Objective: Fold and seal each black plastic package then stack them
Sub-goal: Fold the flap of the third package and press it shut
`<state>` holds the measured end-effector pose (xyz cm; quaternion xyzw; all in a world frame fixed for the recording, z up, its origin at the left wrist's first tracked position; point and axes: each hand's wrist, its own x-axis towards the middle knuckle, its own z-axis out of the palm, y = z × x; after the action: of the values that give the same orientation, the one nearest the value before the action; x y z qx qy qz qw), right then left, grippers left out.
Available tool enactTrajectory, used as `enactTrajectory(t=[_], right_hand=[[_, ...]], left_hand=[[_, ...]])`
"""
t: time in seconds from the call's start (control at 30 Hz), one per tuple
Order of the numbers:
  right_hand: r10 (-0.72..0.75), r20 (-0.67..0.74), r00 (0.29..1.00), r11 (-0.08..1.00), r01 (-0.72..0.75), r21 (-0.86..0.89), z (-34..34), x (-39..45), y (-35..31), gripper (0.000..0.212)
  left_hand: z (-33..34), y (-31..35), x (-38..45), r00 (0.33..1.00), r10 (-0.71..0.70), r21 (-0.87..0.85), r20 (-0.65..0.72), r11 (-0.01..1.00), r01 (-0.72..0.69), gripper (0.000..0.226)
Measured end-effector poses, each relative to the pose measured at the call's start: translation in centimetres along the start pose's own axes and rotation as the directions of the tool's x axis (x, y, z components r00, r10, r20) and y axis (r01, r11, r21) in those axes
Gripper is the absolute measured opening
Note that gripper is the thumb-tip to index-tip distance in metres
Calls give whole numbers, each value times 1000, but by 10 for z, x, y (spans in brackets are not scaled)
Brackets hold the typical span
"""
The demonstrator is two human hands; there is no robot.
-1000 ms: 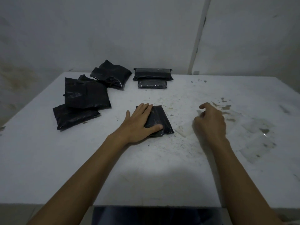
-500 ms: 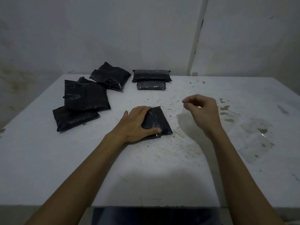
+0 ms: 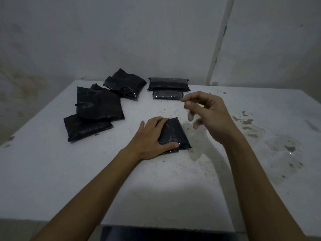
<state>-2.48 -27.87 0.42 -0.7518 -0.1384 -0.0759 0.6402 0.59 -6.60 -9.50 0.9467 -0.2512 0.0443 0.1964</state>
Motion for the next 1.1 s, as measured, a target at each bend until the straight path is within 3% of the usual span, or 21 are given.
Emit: enactTrajectory(t=[0.17,0.37,0.53,0.7,1.1], right_hand=[[144,-88,986,989,-145,3,25,19,22,20],[345,-207,915,939,-337,76,45,34,64,15],[357,-202,912,932,-362,13,45,39,68,15],[335,-175,926,939,-344,-21,49,47,65,20],[311,-322,894,906,-381,-184,63,55,67,37]], left_hand=[[1,1,-2,999,-34,-109,-8,994,33,95],[2,2,-3,999,-43,-149,-32,988,37,91],[3,2,-2,997,-69,-150,-18,987,65,112],[3,1,-2,997,-78,-163,-22,984,73,115],[4,1,-2,997,-64,-183,-39,981,56,116]])
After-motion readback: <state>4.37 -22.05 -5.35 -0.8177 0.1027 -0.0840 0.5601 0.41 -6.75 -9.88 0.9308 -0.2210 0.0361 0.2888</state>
